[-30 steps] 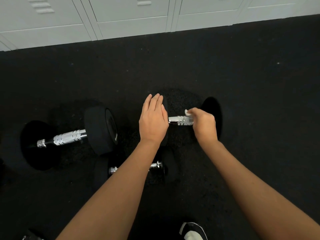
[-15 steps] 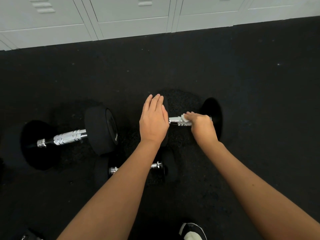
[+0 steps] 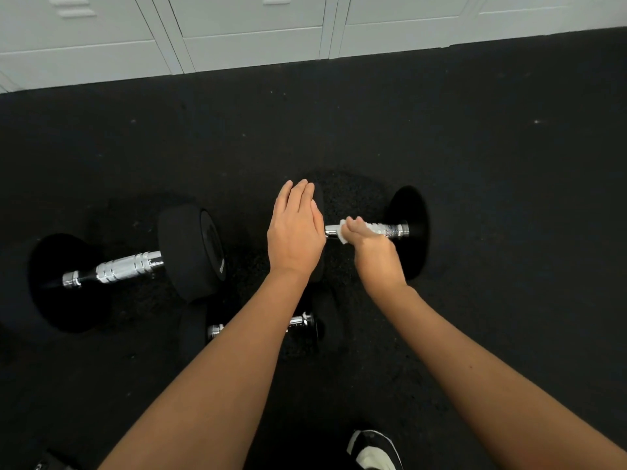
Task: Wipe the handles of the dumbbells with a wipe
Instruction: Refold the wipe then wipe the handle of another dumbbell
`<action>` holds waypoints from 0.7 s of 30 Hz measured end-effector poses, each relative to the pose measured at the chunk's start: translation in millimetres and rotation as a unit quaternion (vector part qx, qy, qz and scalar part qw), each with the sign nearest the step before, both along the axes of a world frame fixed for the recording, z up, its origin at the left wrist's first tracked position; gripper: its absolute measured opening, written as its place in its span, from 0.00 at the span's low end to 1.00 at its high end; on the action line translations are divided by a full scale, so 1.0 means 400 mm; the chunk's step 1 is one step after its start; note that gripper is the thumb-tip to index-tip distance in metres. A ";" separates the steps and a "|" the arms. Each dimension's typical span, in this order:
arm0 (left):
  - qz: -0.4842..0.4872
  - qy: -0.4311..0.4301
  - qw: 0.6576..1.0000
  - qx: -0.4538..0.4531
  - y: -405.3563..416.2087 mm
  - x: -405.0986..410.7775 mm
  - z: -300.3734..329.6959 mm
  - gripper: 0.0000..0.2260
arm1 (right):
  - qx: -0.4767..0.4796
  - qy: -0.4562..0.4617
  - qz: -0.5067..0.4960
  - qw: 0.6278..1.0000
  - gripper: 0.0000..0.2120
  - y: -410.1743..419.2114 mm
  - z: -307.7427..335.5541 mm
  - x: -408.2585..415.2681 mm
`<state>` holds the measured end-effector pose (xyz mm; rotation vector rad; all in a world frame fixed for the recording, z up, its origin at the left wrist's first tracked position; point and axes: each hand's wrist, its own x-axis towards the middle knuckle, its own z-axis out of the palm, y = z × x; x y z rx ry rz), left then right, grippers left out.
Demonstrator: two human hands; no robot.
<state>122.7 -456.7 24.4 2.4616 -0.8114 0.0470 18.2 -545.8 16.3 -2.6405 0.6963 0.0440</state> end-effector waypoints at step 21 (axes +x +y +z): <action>0.004 0.010 1.000 0.002 0.000 -0.005 0.001 0.23 | -0.061 -0.064 0.032 0.996 0.29 -0.025 -0.022 -0.033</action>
